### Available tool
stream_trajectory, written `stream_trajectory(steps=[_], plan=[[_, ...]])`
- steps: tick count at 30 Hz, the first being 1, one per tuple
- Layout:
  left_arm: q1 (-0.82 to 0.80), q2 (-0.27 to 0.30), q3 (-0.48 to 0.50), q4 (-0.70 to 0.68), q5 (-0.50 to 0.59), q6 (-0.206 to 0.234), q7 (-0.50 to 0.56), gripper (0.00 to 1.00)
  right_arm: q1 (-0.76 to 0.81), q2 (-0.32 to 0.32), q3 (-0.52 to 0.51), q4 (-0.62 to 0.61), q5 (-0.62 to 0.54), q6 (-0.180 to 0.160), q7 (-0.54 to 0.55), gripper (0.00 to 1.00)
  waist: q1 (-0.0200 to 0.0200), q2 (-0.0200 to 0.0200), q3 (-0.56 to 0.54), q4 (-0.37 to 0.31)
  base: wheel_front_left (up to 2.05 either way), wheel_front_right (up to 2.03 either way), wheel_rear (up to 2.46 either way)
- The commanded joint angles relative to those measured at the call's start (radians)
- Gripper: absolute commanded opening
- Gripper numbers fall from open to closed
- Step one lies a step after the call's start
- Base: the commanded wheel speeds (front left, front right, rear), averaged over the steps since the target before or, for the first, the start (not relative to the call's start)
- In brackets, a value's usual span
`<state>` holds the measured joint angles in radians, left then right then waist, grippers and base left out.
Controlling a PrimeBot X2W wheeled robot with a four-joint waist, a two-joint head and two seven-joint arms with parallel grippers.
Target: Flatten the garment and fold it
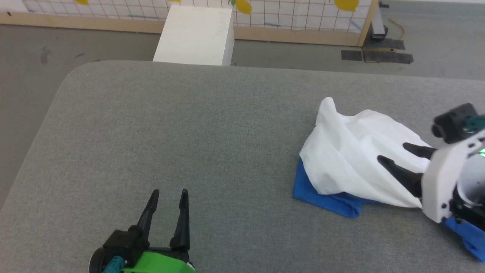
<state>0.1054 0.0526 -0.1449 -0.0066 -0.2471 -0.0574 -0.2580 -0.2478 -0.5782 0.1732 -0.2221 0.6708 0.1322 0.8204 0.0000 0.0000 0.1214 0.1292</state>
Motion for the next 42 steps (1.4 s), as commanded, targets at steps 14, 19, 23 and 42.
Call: stream_trajectory(steps=[14, 19, 23, 42], plan=[[-0.092, -0.002, -0.070, 0.010, -0.037, 0.013, -0.004, 1.00, -0.331, -0.008, 0.283, 0.581, -0.184, -0.002, -0.031, 1.00, 0.0000, 0.0000, 0.133, 0.120, 0.00, 0.00, 0.00], [-0.101, -0.002, -0.079, 0.009, -0.043, 0.018, -0.004, 1.00, -0.358, -0.015, 0.333, 0.649, -0.156, -0.002, -0.010, 0.00, 0.0000, 0.0000, 0.155, 0.140, 0.00, 0.00, 0.00], [-0.098, -0.002, -0.072, 0.011, -0.040, 0.021, -0.004, 1.00, -0.395, -0.028, 0.341, 0.620, -0.115, -0.002, -0.066, 0.00, 0.0000, 0.0000, 0.151, 0.132, 0.00, 0.00, 0.00], [-0.151, -0.002, -0.156, 0.014, -0.069, 0.018, -0.004, 1.00, -0.527, -0.142, 0.174, 0.688, -0.221, -0.002, -0.232, 0.31, 0.0000, 0.0000, 0.240, 0.208, 0.00, 0.00, 0.00]])
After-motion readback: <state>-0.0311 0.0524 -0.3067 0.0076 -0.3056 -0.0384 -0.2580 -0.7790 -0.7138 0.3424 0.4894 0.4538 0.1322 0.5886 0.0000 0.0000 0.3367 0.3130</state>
